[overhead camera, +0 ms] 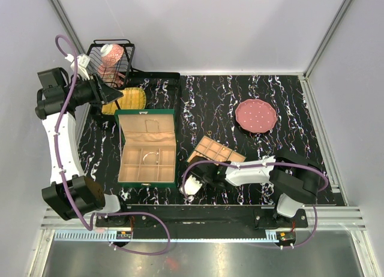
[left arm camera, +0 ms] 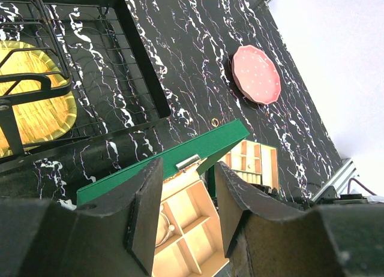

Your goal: Organize the mixed jewelry

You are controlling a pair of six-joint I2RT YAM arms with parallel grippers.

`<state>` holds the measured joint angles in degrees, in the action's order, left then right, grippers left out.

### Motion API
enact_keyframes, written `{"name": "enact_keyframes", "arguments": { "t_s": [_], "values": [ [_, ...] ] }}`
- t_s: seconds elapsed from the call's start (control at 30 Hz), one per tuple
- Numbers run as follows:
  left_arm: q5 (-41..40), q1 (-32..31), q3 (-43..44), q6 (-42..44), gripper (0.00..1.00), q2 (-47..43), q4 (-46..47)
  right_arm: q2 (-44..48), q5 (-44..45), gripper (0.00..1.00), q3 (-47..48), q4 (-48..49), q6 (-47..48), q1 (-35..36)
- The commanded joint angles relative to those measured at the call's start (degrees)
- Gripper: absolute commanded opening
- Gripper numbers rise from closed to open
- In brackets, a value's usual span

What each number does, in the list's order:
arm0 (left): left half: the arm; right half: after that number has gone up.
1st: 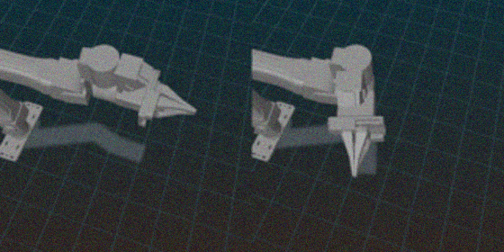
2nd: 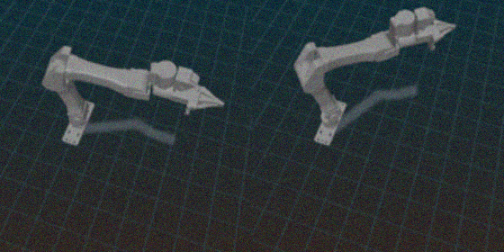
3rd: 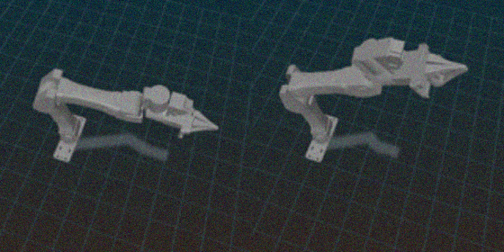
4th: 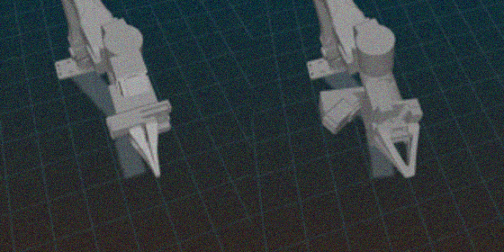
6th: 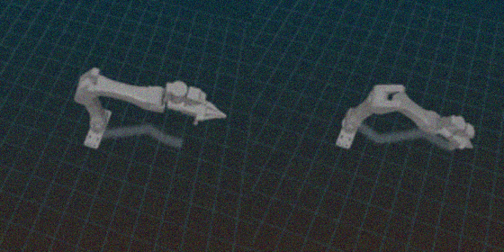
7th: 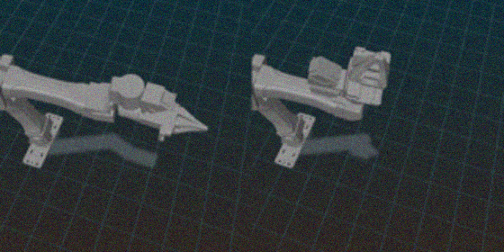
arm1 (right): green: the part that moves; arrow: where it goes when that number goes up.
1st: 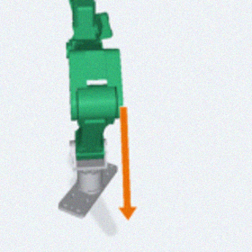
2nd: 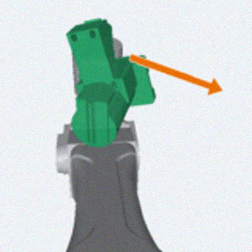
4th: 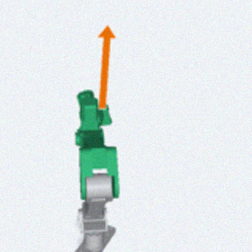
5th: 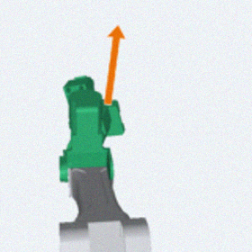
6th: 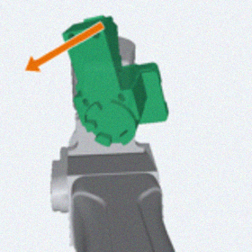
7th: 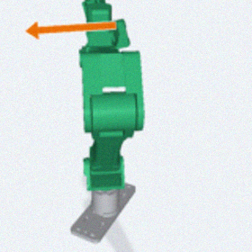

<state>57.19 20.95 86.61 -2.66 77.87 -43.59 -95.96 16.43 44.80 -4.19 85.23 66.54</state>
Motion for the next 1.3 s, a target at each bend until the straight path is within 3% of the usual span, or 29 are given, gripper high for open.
{"name": "enact_keyframes", "arguments": {
  "t_s": [0.0, 0.5, 1.27],
  "values": [
    [2.49, 0.85, -0.04, -0.51, 0.42, -0.17, 1.93, -1.25, -5.09, 0.08, 0.73, -4.87, -1.56, 0.96],
    [3.37, 1.46, 0.67, -1.39, 0.42, -0.52, 1.93, 2.18, -2.98, 0.28, 7.32, -11.19, -6.39, 0.78],
    [4.07, 1.73, 1.11, -2.27, 0.42, -0.35, 1.85, 5.79, -4.91, 0.32, 13.56, -17.35, -13.42, -2.99]
  ]
}}
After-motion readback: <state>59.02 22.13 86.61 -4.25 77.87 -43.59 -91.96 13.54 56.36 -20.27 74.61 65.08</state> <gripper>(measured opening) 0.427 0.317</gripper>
